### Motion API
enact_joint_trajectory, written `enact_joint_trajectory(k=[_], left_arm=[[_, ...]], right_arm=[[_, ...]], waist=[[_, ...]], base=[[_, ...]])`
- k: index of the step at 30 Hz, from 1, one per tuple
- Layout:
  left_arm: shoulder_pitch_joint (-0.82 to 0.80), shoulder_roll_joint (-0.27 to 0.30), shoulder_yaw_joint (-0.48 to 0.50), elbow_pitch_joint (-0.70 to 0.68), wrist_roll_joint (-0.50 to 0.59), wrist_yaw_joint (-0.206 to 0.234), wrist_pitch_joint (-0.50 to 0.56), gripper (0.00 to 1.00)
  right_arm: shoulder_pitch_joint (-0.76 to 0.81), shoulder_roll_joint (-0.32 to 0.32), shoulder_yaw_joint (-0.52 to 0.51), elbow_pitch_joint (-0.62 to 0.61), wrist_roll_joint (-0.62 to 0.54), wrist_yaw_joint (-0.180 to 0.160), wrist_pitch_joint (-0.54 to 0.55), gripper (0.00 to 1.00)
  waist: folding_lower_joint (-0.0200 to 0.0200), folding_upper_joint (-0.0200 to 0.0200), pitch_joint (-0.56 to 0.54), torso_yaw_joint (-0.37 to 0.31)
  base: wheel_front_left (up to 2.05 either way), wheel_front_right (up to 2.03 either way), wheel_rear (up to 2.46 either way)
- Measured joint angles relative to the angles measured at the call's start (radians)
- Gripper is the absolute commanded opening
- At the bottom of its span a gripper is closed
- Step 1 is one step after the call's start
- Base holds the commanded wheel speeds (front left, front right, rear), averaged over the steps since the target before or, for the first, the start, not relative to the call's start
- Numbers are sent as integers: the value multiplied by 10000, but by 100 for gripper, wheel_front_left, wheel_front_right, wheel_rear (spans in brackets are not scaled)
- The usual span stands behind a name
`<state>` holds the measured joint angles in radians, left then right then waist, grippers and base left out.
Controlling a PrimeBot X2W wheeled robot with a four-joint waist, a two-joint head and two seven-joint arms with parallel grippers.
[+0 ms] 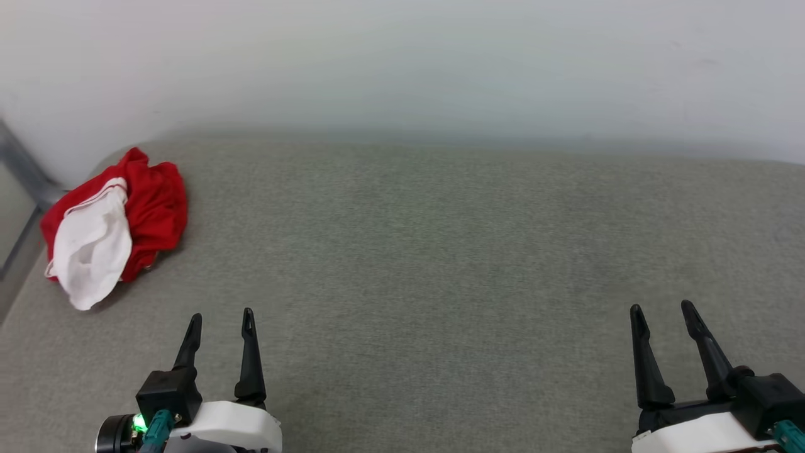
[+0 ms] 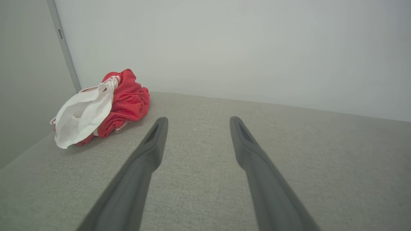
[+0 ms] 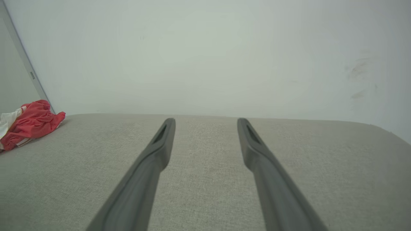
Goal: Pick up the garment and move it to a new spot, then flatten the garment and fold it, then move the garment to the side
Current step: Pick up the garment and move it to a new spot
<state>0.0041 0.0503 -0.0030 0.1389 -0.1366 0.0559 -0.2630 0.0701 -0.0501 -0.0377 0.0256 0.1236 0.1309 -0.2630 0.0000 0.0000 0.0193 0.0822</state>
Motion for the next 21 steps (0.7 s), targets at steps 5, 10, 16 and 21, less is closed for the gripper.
enact_joint_trajectory(k=[5,10,16,21], left_arm=[[-19,2,81,0,-100,0,0,100],[-26,2,169,0,-245,8,0,100],[-25,2,236,21,-286,44,0,100],[-13,2,316,77,-372,56,0,100]], right_arm=[[9,2,115,-23,-82,0,-2,100],[1,0,209,-46,-217,2,-2,100],[-20,0,320,-73,-359,2,-2,100],[-28,0,424,-100,-454,2,-2,100]], waist=[[0,0,50,573],[0,0,119,1236],[0,0,172,2095],[0,0,196,2790]], base=[[0,0,0],[0,0,0],[0,0,0],[0,0,0]])
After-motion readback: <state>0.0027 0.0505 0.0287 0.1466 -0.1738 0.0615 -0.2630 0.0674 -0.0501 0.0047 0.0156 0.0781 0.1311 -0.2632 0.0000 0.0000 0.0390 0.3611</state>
